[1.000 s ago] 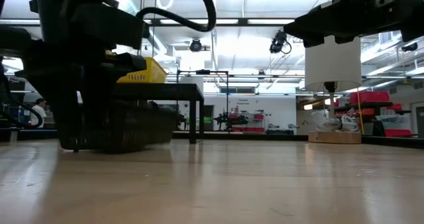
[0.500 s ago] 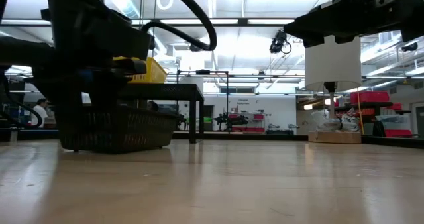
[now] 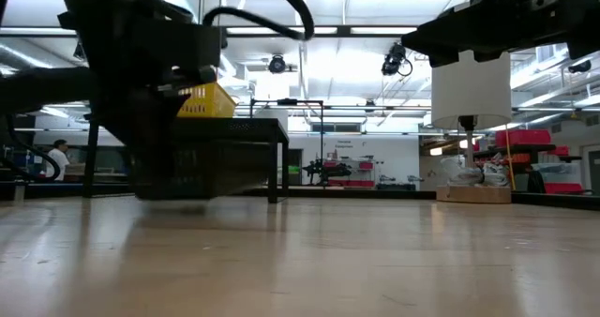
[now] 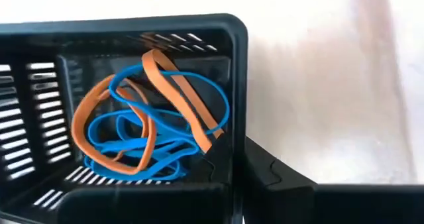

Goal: Pick & Place Office Desk Supplies
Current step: Put the black bin on the shelf

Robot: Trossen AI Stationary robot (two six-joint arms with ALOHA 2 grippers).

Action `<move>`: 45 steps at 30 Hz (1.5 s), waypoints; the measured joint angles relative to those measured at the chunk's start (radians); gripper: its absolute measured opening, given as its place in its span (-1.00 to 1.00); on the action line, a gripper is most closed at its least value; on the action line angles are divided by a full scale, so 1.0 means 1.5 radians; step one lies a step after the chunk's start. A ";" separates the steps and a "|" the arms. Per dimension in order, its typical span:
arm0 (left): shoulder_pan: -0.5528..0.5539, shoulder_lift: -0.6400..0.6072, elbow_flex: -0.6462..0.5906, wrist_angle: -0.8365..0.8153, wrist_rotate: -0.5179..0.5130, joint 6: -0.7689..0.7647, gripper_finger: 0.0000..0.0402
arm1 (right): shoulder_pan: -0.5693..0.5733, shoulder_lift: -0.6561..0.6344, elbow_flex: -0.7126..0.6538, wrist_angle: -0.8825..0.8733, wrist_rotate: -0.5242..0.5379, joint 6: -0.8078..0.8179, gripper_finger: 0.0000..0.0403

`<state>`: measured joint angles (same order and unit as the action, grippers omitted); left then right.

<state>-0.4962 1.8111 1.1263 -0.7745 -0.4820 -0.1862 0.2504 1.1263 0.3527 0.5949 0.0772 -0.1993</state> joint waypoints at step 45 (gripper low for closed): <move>0.214 -0.062 0.216 -0.194 -0.198 0.287 -0.97 | 0.000 0.000 0.000 -0.001 0.006 -0.008 -0.24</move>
<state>-0.1749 1.7188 1.4503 -1.0653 -0.7787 0.2449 0.2504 1.1263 0.3527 0.5936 0.0856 -0.2119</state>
